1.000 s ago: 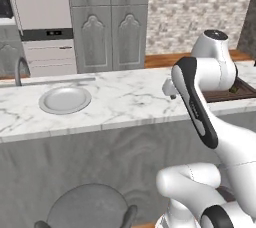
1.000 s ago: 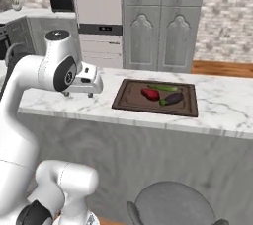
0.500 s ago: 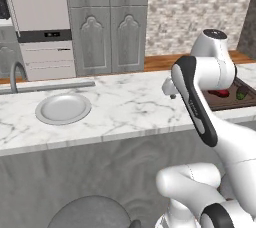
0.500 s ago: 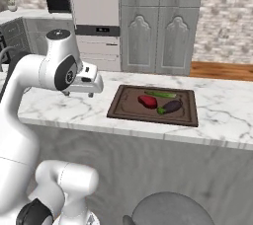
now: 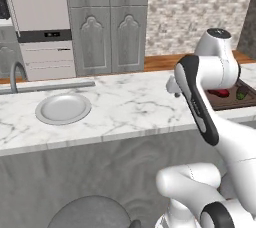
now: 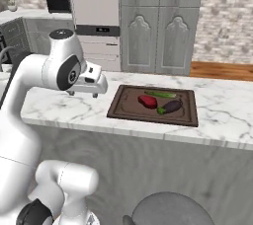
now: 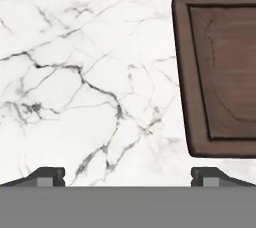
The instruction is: Create a steak meal by picking up the steak and asparagus from the tray and placing them on the plate. Leave the eggplant on the tray.
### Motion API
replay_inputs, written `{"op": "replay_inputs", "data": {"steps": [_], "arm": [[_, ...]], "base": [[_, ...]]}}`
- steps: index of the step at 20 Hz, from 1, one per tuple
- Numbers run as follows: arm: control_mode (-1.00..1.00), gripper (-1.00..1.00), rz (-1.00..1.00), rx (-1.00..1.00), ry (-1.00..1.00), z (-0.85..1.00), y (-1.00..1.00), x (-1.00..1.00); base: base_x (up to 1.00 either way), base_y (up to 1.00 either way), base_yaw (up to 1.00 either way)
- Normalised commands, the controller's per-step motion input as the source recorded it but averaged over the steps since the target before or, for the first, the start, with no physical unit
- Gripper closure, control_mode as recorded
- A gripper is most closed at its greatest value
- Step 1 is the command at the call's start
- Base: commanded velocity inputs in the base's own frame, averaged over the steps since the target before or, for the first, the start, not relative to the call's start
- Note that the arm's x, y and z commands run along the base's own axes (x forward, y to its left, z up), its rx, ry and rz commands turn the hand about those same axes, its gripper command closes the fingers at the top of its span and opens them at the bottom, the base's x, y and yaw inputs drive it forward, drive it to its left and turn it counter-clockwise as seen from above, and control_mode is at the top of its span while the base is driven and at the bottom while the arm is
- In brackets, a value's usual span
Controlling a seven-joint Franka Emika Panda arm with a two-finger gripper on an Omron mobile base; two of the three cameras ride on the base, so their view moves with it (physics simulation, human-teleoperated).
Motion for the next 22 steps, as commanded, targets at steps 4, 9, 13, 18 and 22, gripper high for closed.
{"op": "replay_inputs", "data": {"steps": [4, 9, 13, 18, 22], "arm": [[-1.00, -1.00, -0.13, 0.00, 0.00, 0.00, -0.36, 0.06], [-1.00, -1.00, -0.03, 0.00, -0.08, 0.00, -0.38, 0.07], [-1.00, -1.00, 0.00, 0.00, -0.04, 0.00, -0.61, 0.03], [-1.00, -1.00, 0.03, 0.00, 0.03, -0.08, -0.81, 0.16], [-1.00, -1.00, 0.03, 0.00, 0.09, -0.11, -0.69, 0.22]], "base": [[0.00, 0.00, 0.00], [0.00, 0.00, 0.00], [0.00, 0.00, 0.00], [0.00, 0.00, 0.00], [0.00, 0.00, 0.00]]}}
